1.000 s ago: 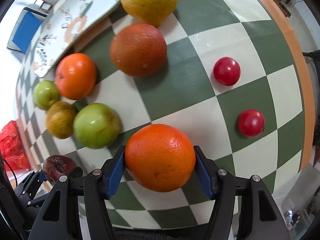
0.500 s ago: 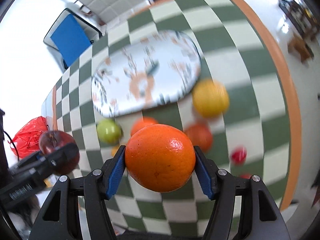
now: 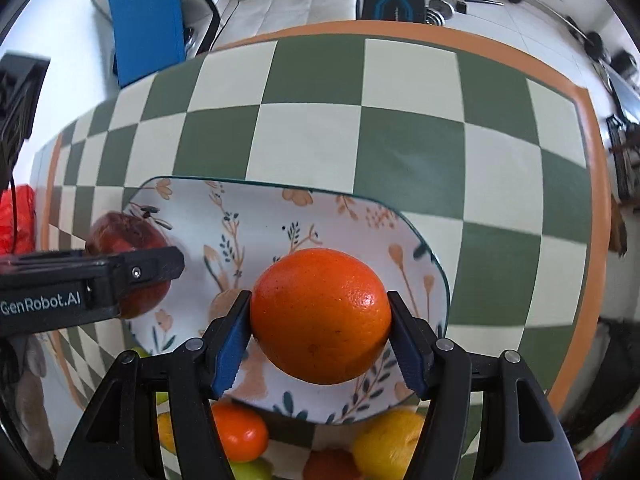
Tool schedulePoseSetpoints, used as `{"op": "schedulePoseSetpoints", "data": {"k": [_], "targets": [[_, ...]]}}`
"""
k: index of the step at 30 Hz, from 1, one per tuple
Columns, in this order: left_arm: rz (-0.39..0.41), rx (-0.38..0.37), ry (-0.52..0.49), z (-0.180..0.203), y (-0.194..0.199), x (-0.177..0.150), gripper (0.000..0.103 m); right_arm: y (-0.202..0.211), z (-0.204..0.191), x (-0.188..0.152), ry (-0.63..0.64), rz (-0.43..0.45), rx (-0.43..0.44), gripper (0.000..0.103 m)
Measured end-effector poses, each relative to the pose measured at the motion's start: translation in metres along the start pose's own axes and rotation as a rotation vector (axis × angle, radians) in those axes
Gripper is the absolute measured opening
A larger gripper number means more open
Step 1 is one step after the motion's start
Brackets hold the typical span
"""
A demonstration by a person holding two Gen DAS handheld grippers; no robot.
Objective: Organize fruits
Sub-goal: 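Carry the apple and orange to the floral plate and release both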
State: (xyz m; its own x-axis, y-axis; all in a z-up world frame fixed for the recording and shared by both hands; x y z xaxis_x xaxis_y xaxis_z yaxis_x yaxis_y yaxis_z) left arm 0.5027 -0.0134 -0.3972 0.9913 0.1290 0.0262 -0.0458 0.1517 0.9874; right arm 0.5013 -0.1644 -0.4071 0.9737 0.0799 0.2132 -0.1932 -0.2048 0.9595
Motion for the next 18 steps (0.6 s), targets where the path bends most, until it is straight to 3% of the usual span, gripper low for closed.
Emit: {"op": "schedulePoseSetpoints", "data": {"k": [9, 10, 12, 15, 18], "targets": [[-0.030, 0.040, -0.017, 0.009, -0.023, 0.003, 0.064, -0.025, 0.012, 0.012, 0.000, -0.077, 0.034, 0.069], [-0.030, 0.047, -0.023, 0.010, -0.025, 0.001, 0.064, -0.026, 0.012, 0.012, -0.005, -0.084, 0.045, 0.071], [-0.029, 0.046, -0.021, 0.011, -0.027, -0.001, 0.065, -0.023, 0.017, 0.011, -0.026, -0.072, 0.068, 0.084], [-0.011, 0.036, -0.005, 0.015, -0.025, -0.003, 0.090, -0.014, 0.023, 0.012, -0.053, -0.062, 0.093, 0.086], [0.016, 0.045, -0.001, 0.016, -0.017, -0.005, 0.091, -0.002, 0.032, 0.008, -0.078, -0.045, 0.086, 0.094]]}}
Point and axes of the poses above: each gripper's, at about its wrist camera, not at the fingertips, and y roughly against the way its jaws point, z to its right, x to its top, the point moved 3 cm from there along -y, roughly the way its jaws point, and after that the axes turned 12 degrees about z, right-handed, at the moved point
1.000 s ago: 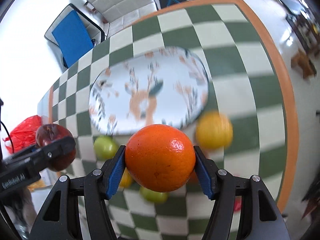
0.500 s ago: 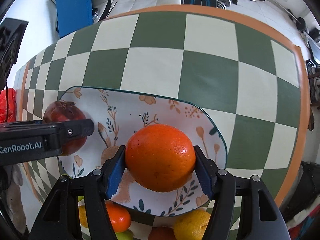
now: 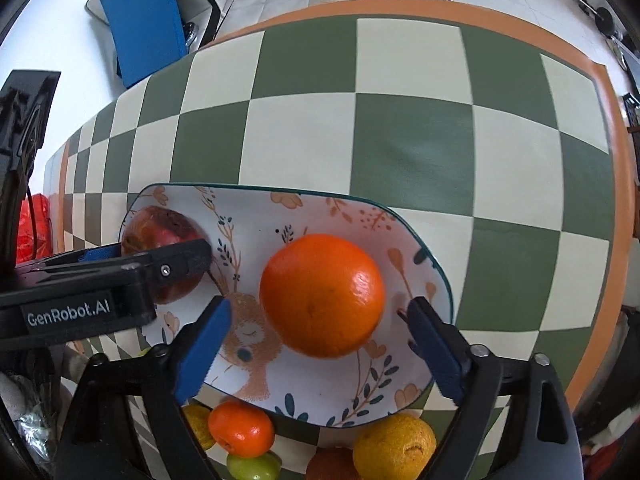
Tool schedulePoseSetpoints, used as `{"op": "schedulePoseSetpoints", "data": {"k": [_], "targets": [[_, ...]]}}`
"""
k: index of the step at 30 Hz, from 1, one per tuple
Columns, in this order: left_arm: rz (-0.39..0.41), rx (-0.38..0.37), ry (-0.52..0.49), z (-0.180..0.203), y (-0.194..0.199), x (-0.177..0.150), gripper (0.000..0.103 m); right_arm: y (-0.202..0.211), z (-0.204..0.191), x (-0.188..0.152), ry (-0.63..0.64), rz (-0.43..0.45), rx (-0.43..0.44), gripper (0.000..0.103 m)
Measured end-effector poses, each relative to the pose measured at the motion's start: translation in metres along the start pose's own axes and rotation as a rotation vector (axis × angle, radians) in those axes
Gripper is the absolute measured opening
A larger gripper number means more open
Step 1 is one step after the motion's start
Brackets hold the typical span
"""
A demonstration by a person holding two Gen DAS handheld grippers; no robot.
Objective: Organize fruits
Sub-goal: 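Carry the apple and orange to the floral plate and release both, then lift both tools back from the plate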
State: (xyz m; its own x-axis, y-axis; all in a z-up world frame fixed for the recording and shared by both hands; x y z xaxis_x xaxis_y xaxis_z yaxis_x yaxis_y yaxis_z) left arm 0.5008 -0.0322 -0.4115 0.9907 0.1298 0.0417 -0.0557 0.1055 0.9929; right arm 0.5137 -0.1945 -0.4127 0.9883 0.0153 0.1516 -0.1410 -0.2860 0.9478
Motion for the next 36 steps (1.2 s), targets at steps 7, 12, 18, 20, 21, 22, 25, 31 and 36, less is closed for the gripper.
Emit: {"op": "schedulePoseSetpoints", "data": {"k": [7, 12, 18, 20, 21, 22, 25, 31, 36], "targets": [[0.127, 0.088, -0.040, 0.005, 0.035, -0.021, 0.092, 0.034, 0.005, -0.029, -0.063, 0.075, -0.071, 0.094], [0.231, 0.165, -0.078, -0.002, 0.067, -0.050, 0.092, 0.057, 0.008, -0.059, -0.104, 0.112, -0.099, 0.094], [0.338, 0.192, -0.110, -0.024, 0.116, -0.072, 0.092, 0.102, -0.010, -0.086, -0.070, 0.211, -0.151, 0.094], [0.369, 0.186, -0.116, -0.027, 0.134, -0.082, 0.092, 0.116, -0.022, -0.092, -0.053, 0.249, -0.175, 0.094], [0.376, 0.180, -0.118, -0.029, 0.137, -0.075, 0.092, 0.125, -0.024, -0.096, -0.046, 0.265, -0.182, 0.094], [0.384, 0.173, -0.121, -0.027, 0.143, -0.075, 0.092, 0.132, -0.028, -0.098, -0.043, 0.276, -0.184, 0.094], [0.437, 0.175, -0.151, -0.024, 0.168, -0.091, 0.092, 0.155, -0.036, -0.108, -0.032, 0.311, -0.188, 0.094], [0.508, 0.152, -0.177, -0.018, 0.206, -0.120, 0.092, 0.194, -0.058, -0.127, -0.010, 0.370, -0.198, 0.094], [0.552, 0.136, -0.190, -0.016, 0.232, -0.142, 0.092, 0.227, -0.069, -0.150, -0.022, 0.418, -0.185, 0.094]]}}
Point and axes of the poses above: each gripper's, at about its wrist camera, not at the fingertips, and y roughly against the way its jaws point, z to its right, x to its top, the point moved 3 cm from there along -y, roughly the way its jaws point, and after that the axes turned 12 degrees about z, right-handed, at the moved point
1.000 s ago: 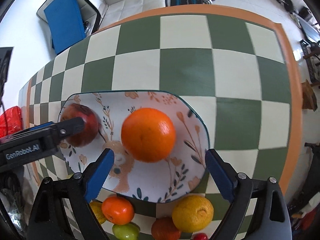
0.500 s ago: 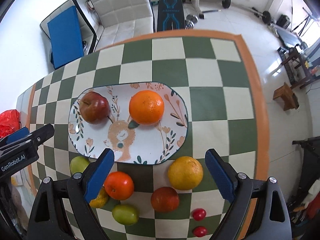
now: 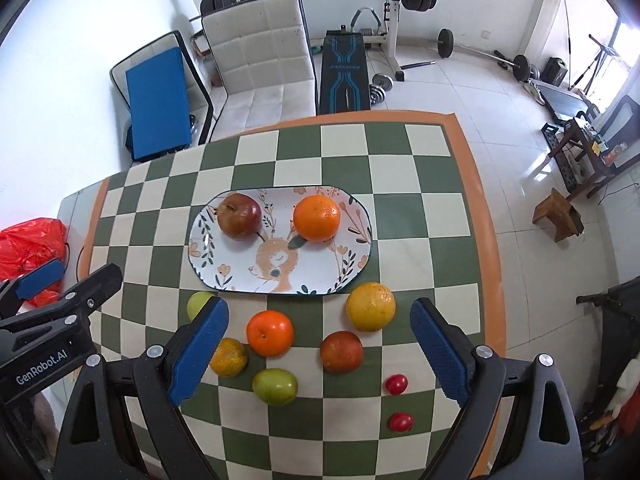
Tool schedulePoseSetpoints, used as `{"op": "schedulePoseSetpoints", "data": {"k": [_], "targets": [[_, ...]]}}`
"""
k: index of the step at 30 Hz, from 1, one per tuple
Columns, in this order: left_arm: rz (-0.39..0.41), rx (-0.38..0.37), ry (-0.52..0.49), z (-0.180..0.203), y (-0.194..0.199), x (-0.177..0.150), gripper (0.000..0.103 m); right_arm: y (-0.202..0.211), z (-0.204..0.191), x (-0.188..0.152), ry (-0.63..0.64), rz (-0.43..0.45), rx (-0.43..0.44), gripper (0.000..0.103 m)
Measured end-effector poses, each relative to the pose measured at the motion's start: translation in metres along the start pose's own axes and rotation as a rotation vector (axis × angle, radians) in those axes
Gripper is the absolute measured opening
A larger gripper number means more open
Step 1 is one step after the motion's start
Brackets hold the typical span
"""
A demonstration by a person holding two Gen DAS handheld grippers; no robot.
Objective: Organize fruits
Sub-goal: 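Lift both tools back from the plate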
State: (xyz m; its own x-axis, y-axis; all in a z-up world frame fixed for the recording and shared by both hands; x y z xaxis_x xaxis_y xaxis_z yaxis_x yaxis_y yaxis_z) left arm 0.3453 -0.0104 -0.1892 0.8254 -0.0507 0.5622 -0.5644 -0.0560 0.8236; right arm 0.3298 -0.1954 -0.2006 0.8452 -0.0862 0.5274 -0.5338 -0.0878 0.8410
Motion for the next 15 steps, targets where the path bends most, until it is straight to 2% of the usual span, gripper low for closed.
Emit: {"op": "schedulePoseSetpoints", "data": {"k": [8, 15], "targets": [[0.073, -0.013, -0.001, 0.003, 0.044, -0.005, 0.092, 0.051, 0.002, -0.011, -0.017, 0.059, 0.011, 0.094], [0.086, -0.020, 0.027, -0.001, 0.060, -0.009, 0.092, 0.071, 0.012, -0.020, -0.051, 0.084, 0.027, 0.094]]}}
Point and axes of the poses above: each gripper's, at about its wrist camera, not at the fingertips, and y roughly against the way its jaws point, z to its right, x to its top, the point moved 3 cm from there along -y, roughly the way its jaws point, and after that the axes turned 12 degrees about z, right-handed, at the moved point
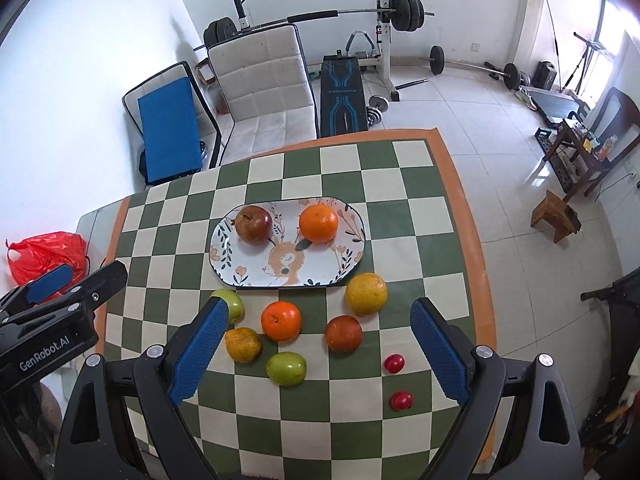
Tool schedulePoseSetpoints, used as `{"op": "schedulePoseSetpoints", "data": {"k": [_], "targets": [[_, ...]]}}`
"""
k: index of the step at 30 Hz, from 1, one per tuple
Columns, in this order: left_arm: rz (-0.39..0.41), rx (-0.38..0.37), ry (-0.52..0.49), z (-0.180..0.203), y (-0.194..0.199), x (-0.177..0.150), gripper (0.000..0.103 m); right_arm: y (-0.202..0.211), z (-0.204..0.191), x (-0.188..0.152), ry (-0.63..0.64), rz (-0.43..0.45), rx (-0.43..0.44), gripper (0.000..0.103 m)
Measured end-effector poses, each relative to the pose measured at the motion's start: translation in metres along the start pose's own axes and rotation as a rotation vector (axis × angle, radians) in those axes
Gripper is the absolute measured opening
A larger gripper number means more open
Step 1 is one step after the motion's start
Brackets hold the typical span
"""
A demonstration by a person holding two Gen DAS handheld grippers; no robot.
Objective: Organize fruits
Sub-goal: 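Lift both tools back from the plate, then grasp the yellow pear with the left tool while the right tool grasps a green apple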
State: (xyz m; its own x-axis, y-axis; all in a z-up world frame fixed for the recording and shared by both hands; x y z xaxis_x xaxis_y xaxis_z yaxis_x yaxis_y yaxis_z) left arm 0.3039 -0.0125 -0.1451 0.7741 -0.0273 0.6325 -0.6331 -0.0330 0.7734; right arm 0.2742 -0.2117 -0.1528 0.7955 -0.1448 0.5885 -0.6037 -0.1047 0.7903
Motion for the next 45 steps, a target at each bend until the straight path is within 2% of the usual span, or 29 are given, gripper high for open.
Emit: {"op": "schedulePoseSetpoints", "data": {"k": [3, 5, 6, 13, 16, 19, 21, 22, 23, 26, 32, 35, 37, 38, 40, 41, 45], "targets": [[-0.028, 0.018, 0.021, -0.006, -0.009, -0.008, 0.092, -0.009, 0.005, -0.011, -0.023, -0.028, 0.012, 0.094], [-0.069, 0.031, 0.020, -0.008, -0.023, -0.017, 0.099, -0.025, 0.007, -0.023, -0.032, -0.073, 0.020, 0.094], [-0.085, 0.042, 0.012, -0.010, -0.030, -0.022, 0.102, -0.037, 0.007, -0.032, -0.036, -0.105, 0.029, 0.094], [-0.261, 0.148, -0.026, -0.026, -0.093, -0.079, 0.102, -0.146, 0.000, -0.115, -0.108, -0.375, 0.113, 0.094], [-0.338, 0.185, -0.021, -0.037, -0.114, -0.101, 0.102, -0.187, -0.004, -0.149, -0.163, -0.475, 0.130, 0.089], [-0.406, 0.213, -0.012, -0.046, -0.130, -0.119, 0.102, -0.214, -0.010, -0.171, -0.194, -0.527, 0.142, 0.083], [-0.439, 0.215, 0.006, -0.049, -0.138, -0.125, 0.102, -0.226, -0.016, -0.181, -0.189, -0.552, 0.153, 0.072], [-0.456, 0.211, 0.012, -0.050, -0.142, -0.128, 0.102, -0.226, -0.018, -0.183, -0.174, -0.540, 0.154, 0.070], [-0.470, 0.202, 0.014, -0.049, -0.145, -0.131, 0.102, -0.224, -0.023, -0.182, -0.138, -0.524, 0.159, 0.064], [-0.496, 0.178, 0.010, -0.041, -0.155, -0.133, 0.102, -0.217, -0.019, -0.186, -0.087, -0.526, 0.131, 0.064], [-0.608, 0.037, 0.108, -0.016, -0.190, -0.143, 0.102, -0.200, 0.022, -0.196, -0.132, -0.537, 0.092, 0.064], [-0.623, 0.003, 0.093, -0.003, -0.206, -0.146, 0.102, -0.196, 0.036, -0.202, -0.147, -0.544, 0.071, 0.064], [-0.630, -0.022, 0.077, 0.006, -0.214, -0.149, 0.081, -0.196, 0.041, -0.206, -0.168, -0.547, 0.074, 0.064], [-0.638, -0.044, 0.075, 0.010, -0.218, -0.152, 0.077, -0.196, 0.042, -0.208, -0.173, -0.548, 0.072, 0.064], [-0.641, -0.066, 0.069, 0.015, -0.220, -0.155, 0.059, -0.195, 0.042, -0.210, -0.171, -0.547, 0.070, 0.064], [-0.640, -0.076, 0.060, 0.019, -0.219, -0.156, 0.055, -0.195, 0.041, -0.211, -0.168, -0.550, 0.069, 0.064], [-0.631, -0.068, 0.025, 0.023, -0.209, -0.165, 0.055, -0.198, 0.045, -0.207, -0.192, -0.577, 0.077, 0.065]]}}
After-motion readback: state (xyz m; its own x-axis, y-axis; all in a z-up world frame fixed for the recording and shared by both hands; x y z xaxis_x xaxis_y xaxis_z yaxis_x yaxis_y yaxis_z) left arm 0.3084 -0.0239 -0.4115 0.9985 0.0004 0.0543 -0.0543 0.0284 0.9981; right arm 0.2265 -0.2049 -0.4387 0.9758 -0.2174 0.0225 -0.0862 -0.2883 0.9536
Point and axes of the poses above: each gripper's, at about its wrist camera, not at the fingertips, and y roughly against the way its jaws point, z to its right, x to its top, the point moved 3 cm from there along -y, roughly the way its jaws point, and after that the axes turned 12 degrees about z, right-handed, at the moved point
